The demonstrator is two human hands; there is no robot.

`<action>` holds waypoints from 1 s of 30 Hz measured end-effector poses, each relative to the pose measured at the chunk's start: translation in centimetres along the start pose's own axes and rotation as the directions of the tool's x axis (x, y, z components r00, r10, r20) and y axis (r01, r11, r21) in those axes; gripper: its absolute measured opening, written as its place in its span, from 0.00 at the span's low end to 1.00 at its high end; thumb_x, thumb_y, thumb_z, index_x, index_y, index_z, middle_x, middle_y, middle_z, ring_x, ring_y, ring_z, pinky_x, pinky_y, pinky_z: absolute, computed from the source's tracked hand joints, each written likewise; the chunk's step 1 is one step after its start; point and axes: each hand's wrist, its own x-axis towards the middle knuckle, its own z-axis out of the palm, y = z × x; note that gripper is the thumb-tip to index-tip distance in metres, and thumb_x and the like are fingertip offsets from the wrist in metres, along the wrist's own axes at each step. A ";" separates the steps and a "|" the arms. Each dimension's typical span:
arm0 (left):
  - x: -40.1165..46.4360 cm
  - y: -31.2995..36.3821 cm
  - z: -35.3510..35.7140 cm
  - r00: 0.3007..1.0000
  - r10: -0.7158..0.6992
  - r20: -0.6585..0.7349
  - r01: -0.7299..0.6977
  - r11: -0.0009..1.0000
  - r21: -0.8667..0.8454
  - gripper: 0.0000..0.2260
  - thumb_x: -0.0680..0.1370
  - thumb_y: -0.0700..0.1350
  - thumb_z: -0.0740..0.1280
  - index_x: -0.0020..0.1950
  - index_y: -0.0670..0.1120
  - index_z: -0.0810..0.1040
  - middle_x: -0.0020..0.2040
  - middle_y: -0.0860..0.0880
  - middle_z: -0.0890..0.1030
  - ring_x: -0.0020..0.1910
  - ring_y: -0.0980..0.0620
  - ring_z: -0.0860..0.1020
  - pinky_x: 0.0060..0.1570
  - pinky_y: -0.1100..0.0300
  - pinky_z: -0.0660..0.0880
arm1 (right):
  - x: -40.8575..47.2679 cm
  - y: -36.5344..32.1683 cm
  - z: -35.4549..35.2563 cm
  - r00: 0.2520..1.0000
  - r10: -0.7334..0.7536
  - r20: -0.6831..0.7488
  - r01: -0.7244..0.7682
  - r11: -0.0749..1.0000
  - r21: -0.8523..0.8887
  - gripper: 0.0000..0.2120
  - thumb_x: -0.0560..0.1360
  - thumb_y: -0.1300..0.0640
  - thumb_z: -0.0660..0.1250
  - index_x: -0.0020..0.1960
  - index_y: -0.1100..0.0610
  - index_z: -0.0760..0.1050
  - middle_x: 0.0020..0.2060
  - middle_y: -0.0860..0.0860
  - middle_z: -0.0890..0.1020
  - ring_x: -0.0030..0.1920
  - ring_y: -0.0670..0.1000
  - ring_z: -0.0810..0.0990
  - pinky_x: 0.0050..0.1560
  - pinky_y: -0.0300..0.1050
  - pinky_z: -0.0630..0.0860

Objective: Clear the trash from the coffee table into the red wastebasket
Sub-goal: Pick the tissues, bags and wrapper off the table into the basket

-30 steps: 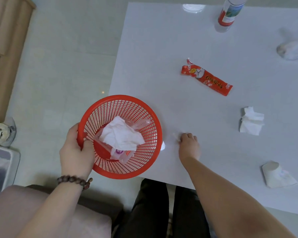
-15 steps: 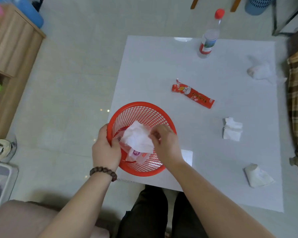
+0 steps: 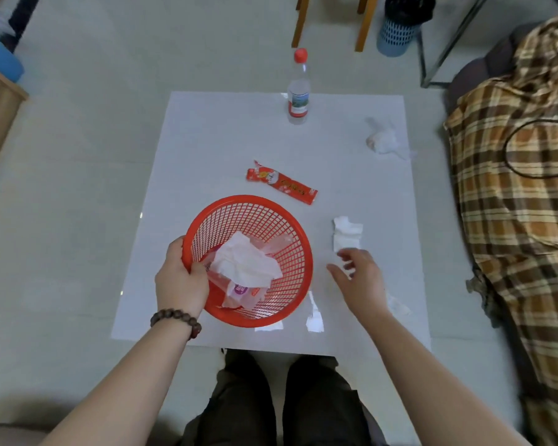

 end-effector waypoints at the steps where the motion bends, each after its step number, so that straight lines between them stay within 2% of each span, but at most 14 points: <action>1: -0.6 0.2 0.7 1.000 -0.010 -0.003 0.010 1.000 0.005 0.16 0.76 0.39 0.60 0.63 0.51 0.71 0.49 0.53 0.77 0.46 0.51 0.75 0.39 0.63 0.70 | 0.1 2.8 -1.0 0.998 0.061 0.003 -0.060 0.997 -0.049 0.16 0.74 0.52 0.69 0.60 0.53 0.73 0.57 0.50 0.75 0.53 0.50 0.76 0.50 0.43 0.76; 4: -2.4 0.6 2.7 0.999 -0.041 -0.012 0.042 0.999 0.020 0.16 0.76 0.39 0.59 0.63 0.51 0.71 0.50 0.52 0.78 0.47 0.50 0.75 0.43 0.61 0.71 | 0.7 9.5 -2.5 0.978 0.192 0.086 -0.172 0.965 -0.200 0.23 0.73 0.52 0.68 0.67 0.53 0.68 0.66 0.52 0.69 0.64 0.55 0.67 0.58 0.49 0.71; 6: -3.5 0.8 4.0 0.998 -0.056 -0.011 0.056 0.998 0.039 0.17 0.76 0.39 0.59 0.64 0.50 0.71 0.51 0.51 0.77 0.48 0.50 0.75 0.46 0.57 0.73 | 1.1 12.2 -2.4 0.961 0.228 0.159 -0.179 0.945 -0.272 0.27 0.73 0.51 0.68 0.70 0.50 0.64 0.69 0.52 0.64 0.66 0.56 0.63 0.61 0.50 0.70; 9: -4.3 1.2 5.4 0.998 -0.065 -0.015 0.066 0.996 0.058 0.17 0.76 0.39 0.58 0.64 0.50 0.71 0.50 0.51 0.77 0.47 0.49 0.75 0.46 0.56 0.72 | 2.0 14.5 -1.2 0.934 0.265 0.240 -0.150 0.900 -0.409 0.27 0.74 0.52 0.64 0.71 0.47 0.61 0.72 0.50 0.61 0.67 0.55 0.63 0.63 0.51 0.70; 13: -4.6 1.3 6.3 0.998 -0.050 -0.027 0.052 0.995 0.084 0.17 0.76 0.39 0.59 0.63 0.50 0.71 0.50 0.51 0.77 0.46 0.49 0.74 0.45 0.57 0.72 | 2.7 16.1 0.9 0.929 0.272 0.253 -0.117 0.861 -0.496 0.23 0.74 0.59 0.60 0.68 0.47 0.66 0.68 0.51 0.65 0.63 0.55 0.66 0.59 0.49 0.68; 16: -4.6 1.3 6.6 0.999 -0.036 -0.038 0.040 0.994 0.100 0.17 0.75 0.38 0.60 0.63 0.50 0.72 0.49 0.53 0.76 0.45 0.51 0.74 0.42 0.62 0.68 | 2.9 17.0 1.8 0.932 0.272 0.240 -0.123 0.859 -0.497 0.23 0.72 0.63 0.60 0.65 0.50 0.68 0.62 0.52 0.69 0.59 0.55 0.67 0.57 0.46 0.66; 19: -4.6 1.4 7.0 0.999 -0.041 -0.029 0.043 0.995 0.091 0.17 0.75 0.38 0.60 0.63 0.50 0.72 0.48 0.54 0.77 0.44 0.51 0.74 0.43 0.62 0.67 | 3.1 17.3 1.5 0.942 0.259 0.215 -0.156 0.902 -0.403 0.21 0.71 0.60 0.63 0.64 0.50 0.70 0.62 0.52 0.70 0.59 0.55 0.68 0.57 0.47 0.68; 23: -4.4 1.6 7.6 0.999 -0.043 -0.018 0.044 0.995 0.085 0.17 0.75 0.39 0.60 0.63 0.51 0.72 0.47 0.54 0.76 0.44 0.51 0.74 0.43 0.59 0.69 | 3.8 14.0 -0.7 0.983 0.155 0.098 -0.146 0.985 -0.095 0.23 0.71 0.57 0.69 0.65 0.51 0.70 0.64 0.52 0.70 0.62 0.55 0.69 0.59 0.46 0.70; 25: -4.2 2.0 7.8 0.999 -0.040 -0.012 0.041 0.995 0.091 0.17 0.76 0.39 0.59 0.63 0.51 0.71 0.47 0.55 0.76 0.44 0.51 0.74 0.45 0.59 0.70 | 4.1 10.3 -2.3 0.997 0.076 -0.018 -0.075 0.993 0.088 0.23 0.71 0.56 0.71 0.64 0.49 0.70 0.62 0.48 0.71 0.59 0.51 0.73 0.57 0.42 0.73; 27: -4.0 2.6 8.0 0.999 -0.033 -0.001 0.033 0.996 0.079 0.17 0.76 0.39 0.60 0.63 0.51 0.71 0.47 0.55 0.76 0.44 0.52 0.74 0.45 0.59 0.71 | 3.9 6.1 -3.7 0.994 -0.027 -0.102 0.054 0.963 0.266 0.24 0.70 0.54 0.73 0.62 0.45 0.70 0.59 0.43 0.71 0.54 0.41 0.74 0.52 0.30 0.74; 29: -3.8 3.5 8.3 1.000 -0.018 0.010 0.018 0.998 0.060 0.16 0.76 0.39 0.59 0.63 0.50 0.72 0.46 0.54 0.76 0.43 0.51 0.74 0.44 0.58 0.71 | 3.2 2.2 -4.6 0.984 -0.133 -0.120 0.169 0.908 0.384 0.24 0.69 0.55 0.74 0.61 0.42 0.70 0.58 0.40 0.71 0.55 0.35 0.72 0.49 0.24 0.72; 30: -3.8 4.0 8.4 1.000 -0.008 0.017 0.007 0.999 0.054 0.16 0.76 0.40 0.59 0.63 0.50 0.72 0.46 0.53 0.77 0.42 0.50 0.74 0.43 0.58 0.71 | 2.9 0.6 -4.6 0.979 -0.177 -0.105 0.205 0.887 0.414 0.25 0.68 0.56 0.75 0.61 0.42 0.70 0.58 0.40 0.71 0.56 0.34 0.71 0.49 0.24 0.72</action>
